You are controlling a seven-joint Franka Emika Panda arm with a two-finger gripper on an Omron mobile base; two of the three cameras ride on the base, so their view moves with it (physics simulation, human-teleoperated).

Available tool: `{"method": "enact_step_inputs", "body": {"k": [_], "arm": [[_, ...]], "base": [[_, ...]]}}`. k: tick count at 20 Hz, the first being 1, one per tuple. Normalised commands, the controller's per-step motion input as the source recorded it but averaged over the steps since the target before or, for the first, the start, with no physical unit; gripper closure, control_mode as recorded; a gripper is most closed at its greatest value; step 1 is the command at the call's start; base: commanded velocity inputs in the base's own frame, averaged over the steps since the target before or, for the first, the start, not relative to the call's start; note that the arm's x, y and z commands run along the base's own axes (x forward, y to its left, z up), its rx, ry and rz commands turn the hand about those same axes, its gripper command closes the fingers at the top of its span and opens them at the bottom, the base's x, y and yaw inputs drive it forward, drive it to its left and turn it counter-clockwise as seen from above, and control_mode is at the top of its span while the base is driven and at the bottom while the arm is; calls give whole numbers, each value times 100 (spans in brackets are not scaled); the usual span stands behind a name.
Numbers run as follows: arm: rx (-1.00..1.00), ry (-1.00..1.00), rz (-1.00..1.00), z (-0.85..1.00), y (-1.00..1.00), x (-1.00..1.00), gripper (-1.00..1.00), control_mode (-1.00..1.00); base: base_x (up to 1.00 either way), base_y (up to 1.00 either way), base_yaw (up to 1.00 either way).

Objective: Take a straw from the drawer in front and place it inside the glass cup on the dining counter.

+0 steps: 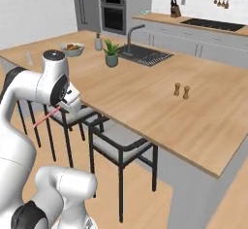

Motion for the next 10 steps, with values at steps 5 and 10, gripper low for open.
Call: {"method": "enact_step_inputs", "body": {"k": [5, 10], "arm": [[0, 0, 0, 0, 0, 0, 100, 100], [0, 0, 0, 0, 0, 0, 100, 100]], "base": [[13, 100, -23], [9, 100, -22]]}}
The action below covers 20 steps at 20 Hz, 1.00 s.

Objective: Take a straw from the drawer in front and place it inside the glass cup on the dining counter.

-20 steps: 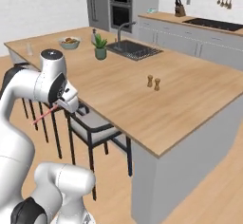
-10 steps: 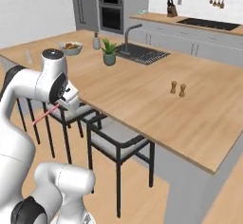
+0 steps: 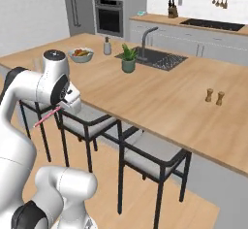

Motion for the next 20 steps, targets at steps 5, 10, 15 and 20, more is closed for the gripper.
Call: {"method": "enact_step_inputs", "body": {"k": [5, 10, 15, 20], "arm": [[0, 0, 0, 0, 0, 0, 100, 100], [0, 0, 0, 0, 0, 0, 100, 100], [0, 0, 0, 0, 0, 0, 100, 100], [0, 0, 0, 0, 0, 0, 100, 100]], "base": [[10, 100, -22], [13, 100, -22], [24, 100, -24], [36, 100, -28]]}}
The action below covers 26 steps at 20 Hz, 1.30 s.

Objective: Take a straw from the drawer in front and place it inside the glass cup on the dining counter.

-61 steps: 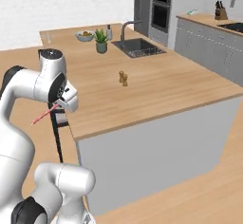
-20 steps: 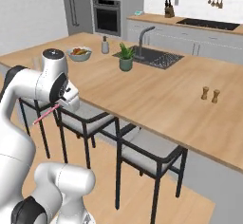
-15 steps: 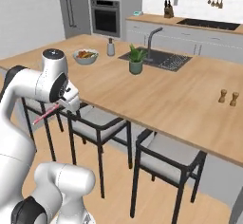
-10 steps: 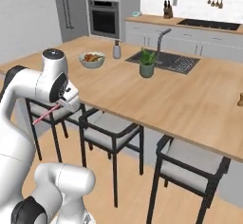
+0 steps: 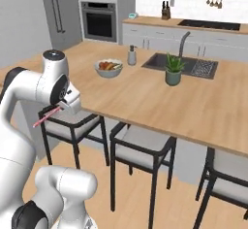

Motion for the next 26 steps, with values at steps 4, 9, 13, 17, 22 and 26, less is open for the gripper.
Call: {"method": "enact_step_inputs", "body": {"k": [4, 9, 13, 17, 22, 26], "arm": [[0, 0, 0, 0, 0, 0, 100, 100], [0, 0, 0, 0, 0, 0, 100, 100], [0, 0, 0, 0, 0, 0, 100, 100], [0, 0, 0, 0, 0, 0, 100, 100], [0, 0, 0, 0, 0, 0, 100, 100], [0, 0, 0, 0, 0, 0, 100, 100]], "base": [[42, 100, -34], [55, 98, -43], [67, 76, -41], [78, 44, -25], [92, 20, -12], [100, 21, -8]]}}
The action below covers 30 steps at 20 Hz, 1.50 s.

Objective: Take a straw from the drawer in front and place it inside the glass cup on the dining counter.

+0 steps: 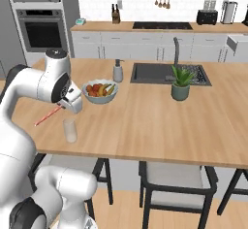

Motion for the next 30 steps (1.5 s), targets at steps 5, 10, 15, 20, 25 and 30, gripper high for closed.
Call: {"method": "enact_step_inputs", "body": {"k": [5, 10, 15, 20, 25, 30], "arm": [[-4, -8, 1, 13, 6, 6, 100, -100], [-3, -44, 29, 37, -12, -7, 100, -100], [0, -47, 48, 26, -20, 0, 100, -100], [0, -44, 50, 2, -14, 19, 100, -100], [-6, -39, 49, 0, 1, 61, 100, -100], [-1, -28, 35, 0, 19, 26, 100, -100]], "base": [[30, 11, -3], [0, 0, 0], [0, 0, 0], [0, 0, 0], [0, 0, 0], [0, 0, 0]]}}
